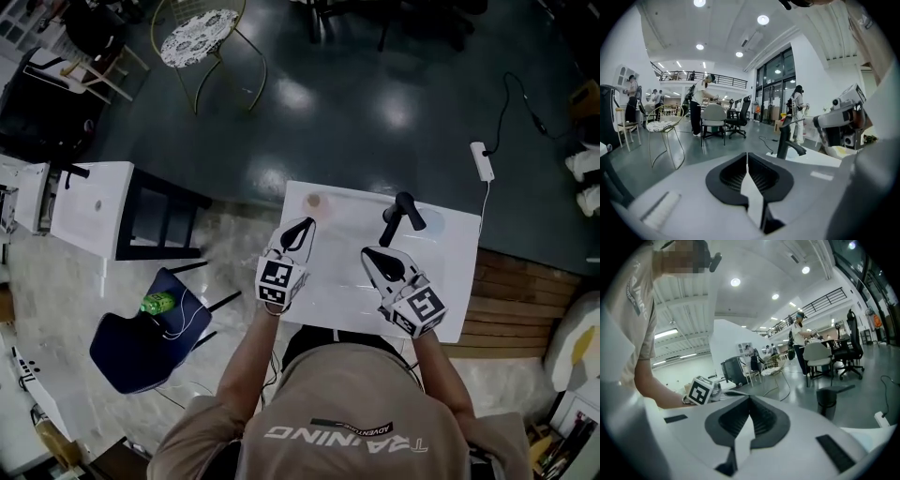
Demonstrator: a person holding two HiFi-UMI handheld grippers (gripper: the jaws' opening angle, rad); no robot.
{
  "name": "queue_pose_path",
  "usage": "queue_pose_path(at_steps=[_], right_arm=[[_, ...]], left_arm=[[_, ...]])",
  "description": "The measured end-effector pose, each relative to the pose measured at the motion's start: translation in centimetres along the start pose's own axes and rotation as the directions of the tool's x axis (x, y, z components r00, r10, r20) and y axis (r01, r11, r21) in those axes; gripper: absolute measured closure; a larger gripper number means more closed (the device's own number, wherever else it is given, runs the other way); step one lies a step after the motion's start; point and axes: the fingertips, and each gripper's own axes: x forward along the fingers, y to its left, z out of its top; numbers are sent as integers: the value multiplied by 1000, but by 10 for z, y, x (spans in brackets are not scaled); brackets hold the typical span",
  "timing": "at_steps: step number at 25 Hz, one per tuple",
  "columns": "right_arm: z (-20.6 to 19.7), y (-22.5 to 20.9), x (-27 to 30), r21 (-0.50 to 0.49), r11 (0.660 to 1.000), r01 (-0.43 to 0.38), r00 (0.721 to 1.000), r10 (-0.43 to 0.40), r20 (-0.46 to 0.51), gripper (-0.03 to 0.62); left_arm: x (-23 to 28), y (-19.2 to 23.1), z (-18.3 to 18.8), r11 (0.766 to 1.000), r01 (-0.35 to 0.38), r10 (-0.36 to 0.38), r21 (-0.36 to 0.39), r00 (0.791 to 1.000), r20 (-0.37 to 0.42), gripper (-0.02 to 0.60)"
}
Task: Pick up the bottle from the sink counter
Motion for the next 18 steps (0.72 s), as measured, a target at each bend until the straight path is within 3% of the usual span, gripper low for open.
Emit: queue_pose_path(at_steps=[6,9,13,18], right_arm=[[-6,1,20,-37,999,12,999,-13,-39,586],[-5,1,29,-36,999,16,999,-17,-37,586],[-13,0,35,-51,999,14,998,-17,-66,586],[-16,-7,38,1,999,41,998,-41,-56,586]], left_arm=[[20,23,-13,999,-41,40,17,999,25,555],[32,28,-26,998,-32,32,49,999,9,420],[45,30,-37,999,-17,16,47,1000,5,417],[58,37,-44,999,-28,28,17,1000,13,418]])
